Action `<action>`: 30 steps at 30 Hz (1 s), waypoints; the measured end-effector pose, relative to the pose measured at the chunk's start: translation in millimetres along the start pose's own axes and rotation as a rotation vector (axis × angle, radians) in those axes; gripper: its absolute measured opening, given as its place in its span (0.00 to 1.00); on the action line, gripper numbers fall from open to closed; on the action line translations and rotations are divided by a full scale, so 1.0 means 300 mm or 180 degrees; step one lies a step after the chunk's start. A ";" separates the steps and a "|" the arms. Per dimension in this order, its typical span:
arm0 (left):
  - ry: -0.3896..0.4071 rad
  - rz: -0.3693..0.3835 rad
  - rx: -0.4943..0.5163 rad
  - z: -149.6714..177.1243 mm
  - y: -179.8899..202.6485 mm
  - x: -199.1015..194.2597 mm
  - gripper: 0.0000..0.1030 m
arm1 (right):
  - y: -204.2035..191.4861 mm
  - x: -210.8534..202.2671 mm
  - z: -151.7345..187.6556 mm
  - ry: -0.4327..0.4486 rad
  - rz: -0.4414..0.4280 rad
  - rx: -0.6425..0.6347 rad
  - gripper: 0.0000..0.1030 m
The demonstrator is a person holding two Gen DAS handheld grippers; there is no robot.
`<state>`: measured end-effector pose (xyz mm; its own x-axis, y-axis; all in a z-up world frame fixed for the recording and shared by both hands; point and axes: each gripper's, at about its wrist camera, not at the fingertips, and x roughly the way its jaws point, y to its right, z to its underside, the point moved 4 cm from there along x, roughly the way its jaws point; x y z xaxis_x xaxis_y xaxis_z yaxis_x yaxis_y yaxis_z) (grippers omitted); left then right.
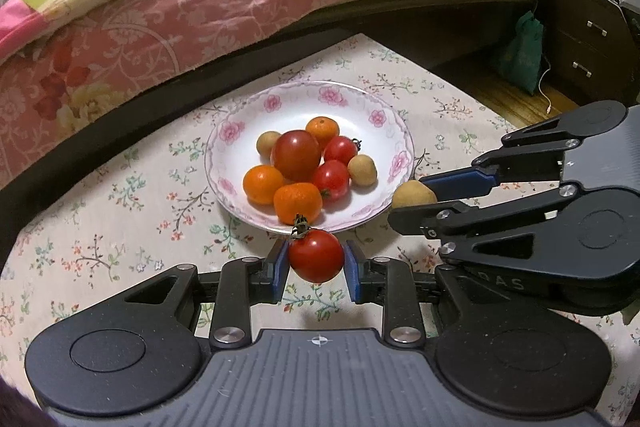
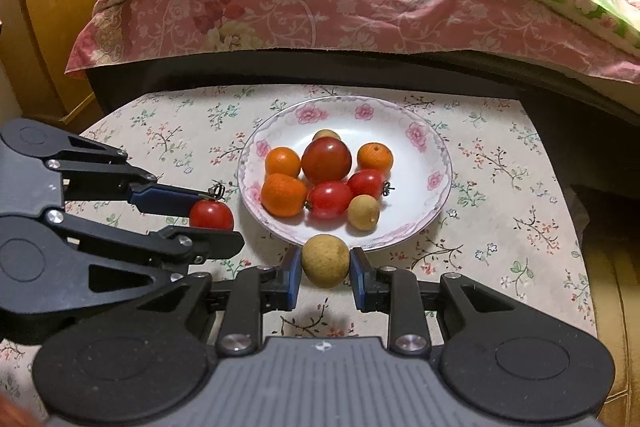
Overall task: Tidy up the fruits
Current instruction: 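Carry the tomato and yellow fruit with both tools over the white plate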
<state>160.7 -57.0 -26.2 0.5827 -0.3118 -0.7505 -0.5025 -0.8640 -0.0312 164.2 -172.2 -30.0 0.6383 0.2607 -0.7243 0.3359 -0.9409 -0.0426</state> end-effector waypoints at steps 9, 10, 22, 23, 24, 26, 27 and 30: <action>0.0057 -0.0034 0.0017 -0.016 -0.007 0.001 0.34 | 0.004 0.002 -0.019 0.0048 0.0032 0.0017 0.26; 0.0060 -0.0037 0.0014 -0.016 -0.009 0.001 0.34 | 0.004 0.002 -0.020 0.0051 0.0032 0.0021 0.26; 0.0186 -0.0087 -0.0117 -0.097 -0.066 0.015 0.34 | 0.037 0.029 -0.105 0.0147 0.0055 0.0216 0.26; 0.0194 -0.0087 -0.0124 -0.104 -0.070 0.019 0.34 | 0.041 0.034 -0.115 0.0154 0.0066 0.0228 0.26; 0.0203 -0.0091 -0.0133 -0.113 -0.074 0.026 0.34 | 0.046 0.039 -0.123 0.0159 0.0073 0.0239 0.27; 0.0214 -0.0100 -0.0131 -0.127 -0.080 0.038 0.34 | 0.058 0.052 -0.136 0.0156 0.0073 0.0277 0.27; 0.0218 -0.0102 -0.0129 -0.132 -0.083 0.045 0.34 | 0.065 0.059 -0.142 0.0150 0.0070 0.0295 0.27; 0.0221 -0.0099 -0.0133 -0.148 -0.088 0.072 0.34 | 0.084 0.082 -0.153 0.0128 0.0084 0.0349 0.27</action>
<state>215.1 -58.4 -12.2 0.6411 -0.3100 -0.7020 -0.4572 -0.8890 -0.0249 220.2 -179.6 -17.4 0.6738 0.2420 -0.6982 0.2424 -0.9649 -0.1005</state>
